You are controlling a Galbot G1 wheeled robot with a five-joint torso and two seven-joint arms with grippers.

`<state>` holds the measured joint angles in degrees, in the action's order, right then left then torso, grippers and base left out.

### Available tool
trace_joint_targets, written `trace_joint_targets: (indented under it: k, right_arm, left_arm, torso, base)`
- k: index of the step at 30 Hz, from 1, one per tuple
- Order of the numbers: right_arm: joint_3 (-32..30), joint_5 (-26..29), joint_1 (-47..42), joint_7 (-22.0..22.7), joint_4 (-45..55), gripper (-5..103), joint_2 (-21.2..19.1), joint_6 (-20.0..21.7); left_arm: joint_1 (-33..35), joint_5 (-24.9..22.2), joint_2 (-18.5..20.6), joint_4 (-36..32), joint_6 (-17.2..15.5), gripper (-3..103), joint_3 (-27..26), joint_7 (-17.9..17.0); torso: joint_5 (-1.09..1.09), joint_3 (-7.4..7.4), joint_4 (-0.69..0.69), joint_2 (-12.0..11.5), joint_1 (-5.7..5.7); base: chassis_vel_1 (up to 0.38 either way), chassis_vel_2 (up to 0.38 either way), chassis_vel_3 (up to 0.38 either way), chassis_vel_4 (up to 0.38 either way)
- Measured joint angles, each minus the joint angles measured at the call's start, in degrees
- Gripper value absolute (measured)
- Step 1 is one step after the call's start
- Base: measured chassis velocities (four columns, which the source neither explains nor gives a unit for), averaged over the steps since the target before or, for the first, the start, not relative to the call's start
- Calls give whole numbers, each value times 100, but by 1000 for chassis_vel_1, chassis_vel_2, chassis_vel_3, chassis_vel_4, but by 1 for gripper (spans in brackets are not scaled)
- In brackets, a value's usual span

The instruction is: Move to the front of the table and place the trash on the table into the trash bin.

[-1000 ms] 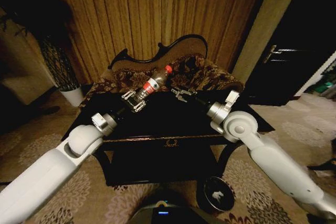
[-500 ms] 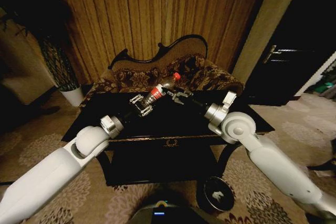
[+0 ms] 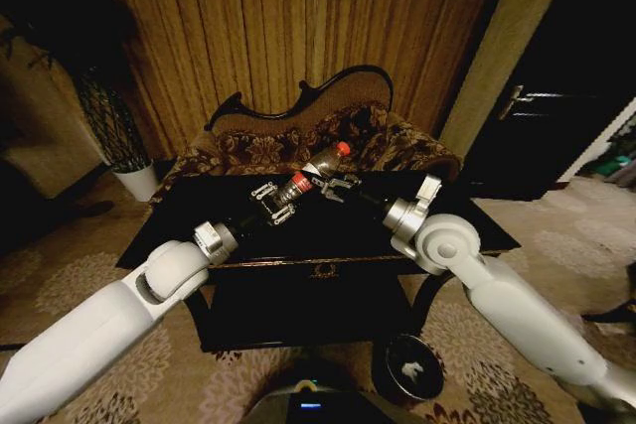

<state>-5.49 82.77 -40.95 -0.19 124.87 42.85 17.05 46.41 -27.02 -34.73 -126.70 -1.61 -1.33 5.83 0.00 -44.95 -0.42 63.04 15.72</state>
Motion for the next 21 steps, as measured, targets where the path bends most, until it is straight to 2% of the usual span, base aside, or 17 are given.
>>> trace_joint_targets:
  k: [10,11,12,15,16,19,21]
  right_arm:
    - [53,18,83,8,25,102,-26,6]
    - [38,18,60,9,42,97,-44,6]
    - [38,18,60,9,42,97,-44,6]
    - [-18,18,10,10,88,81,-79,5]
    - [-18,18,10,10,88,81,-79,5]
    - [-57,22,-14,5,117,65,-112,3]
    - [-59,23,-15,5,117,65,-113,2]
  left_arm:
    - [5,25,41,-39,44,39,50,76]
    - [8,31,41,-40,46,39,65,77]
    - [8,31,41,-40,46,39,65,77]
    - [2,39,35,-47,48,37,93,78]
    - [2,39,35,-47,48,37,93,78]
    - [-23,44,8,-40,48,36,151,79]
    - [-23,44,6,-39,48,36,152,79]
  torso:
    - [0,0,0,0,0]
    - [0,0,0,0,0]
    - [0,0,0,0,0]
    - [0,0,0,0,0]
    - [0,0,0,0,0]
    - [0,0,0,0,0]
    - [0,0,0,0,0]
  base:
    - [0,0,0,0]
    - [0,0,0,0]
    - [0,0,0,0]
    - [0,0,0,0]
    - [0,0,0,0]
    - [0,0,0,0]
    - [0,0,0,0]
